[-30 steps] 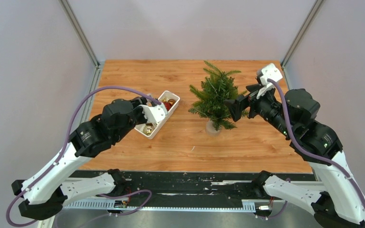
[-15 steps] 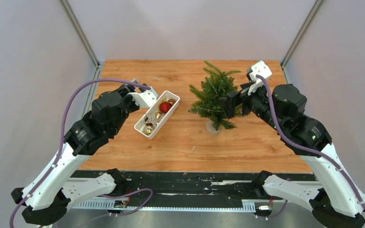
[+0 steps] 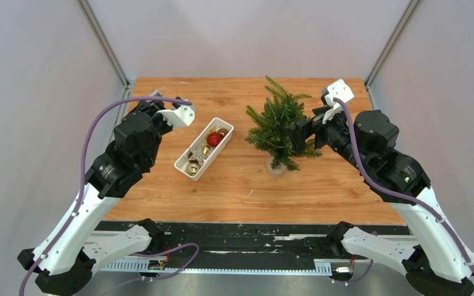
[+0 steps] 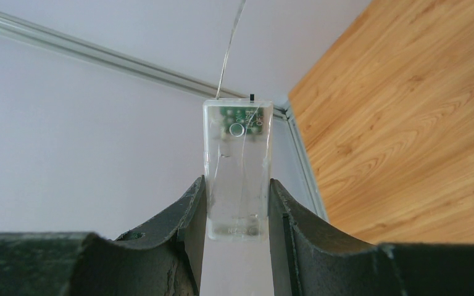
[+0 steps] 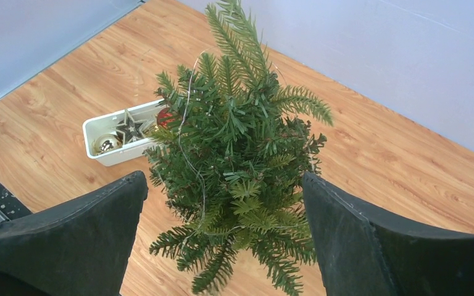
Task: Decorate the small christmas tree
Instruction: Wrap the decoration item around the Christmas tree.
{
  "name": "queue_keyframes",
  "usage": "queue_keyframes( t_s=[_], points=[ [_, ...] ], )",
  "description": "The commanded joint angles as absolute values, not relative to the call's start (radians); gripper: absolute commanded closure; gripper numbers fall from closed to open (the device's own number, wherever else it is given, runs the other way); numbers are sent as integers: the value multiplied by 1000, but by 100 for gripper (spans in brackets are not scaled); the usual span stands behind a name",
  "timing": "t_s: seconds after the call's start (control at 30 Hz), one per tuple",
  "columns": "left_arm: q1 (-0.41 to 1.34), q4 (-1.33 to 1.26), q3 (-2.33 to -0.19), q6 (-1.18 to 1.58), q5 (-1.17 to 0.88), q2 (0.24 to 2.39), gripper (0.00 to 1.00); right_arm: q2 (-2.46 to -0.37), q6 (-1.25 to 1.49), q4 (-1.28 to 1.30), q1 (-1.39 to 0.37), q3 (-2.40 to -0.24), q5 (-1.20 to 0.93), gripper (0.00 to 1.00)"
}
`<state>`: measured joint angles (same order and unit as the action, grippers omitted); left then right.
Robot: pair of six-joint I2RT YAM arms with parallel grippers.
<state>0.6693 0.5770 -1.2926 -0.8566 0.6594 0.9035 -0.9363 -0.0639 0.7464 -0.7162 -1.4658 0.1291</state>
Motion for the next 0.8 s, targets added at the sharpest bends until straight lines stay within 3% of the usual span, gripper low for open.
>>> queue_keyframes(
  t_s=[0.0,0.23,0.53,0.77],
  points=[
    [661,599,-1326,-854,662,884,100,-937,-80,700,-713,-1450,170,0],
    [645,583,-1285,-845,599,889,100,-941,-83,691,-713,-1447,168,0],
    [477,453,-1377,-854,497,1134,100,-915,-85,691,-713,-1459,159,0],
    [461,467,-1519,-810,401,1332,100,-926,-78,690,-713,-1533,-36,0]
  ],
)
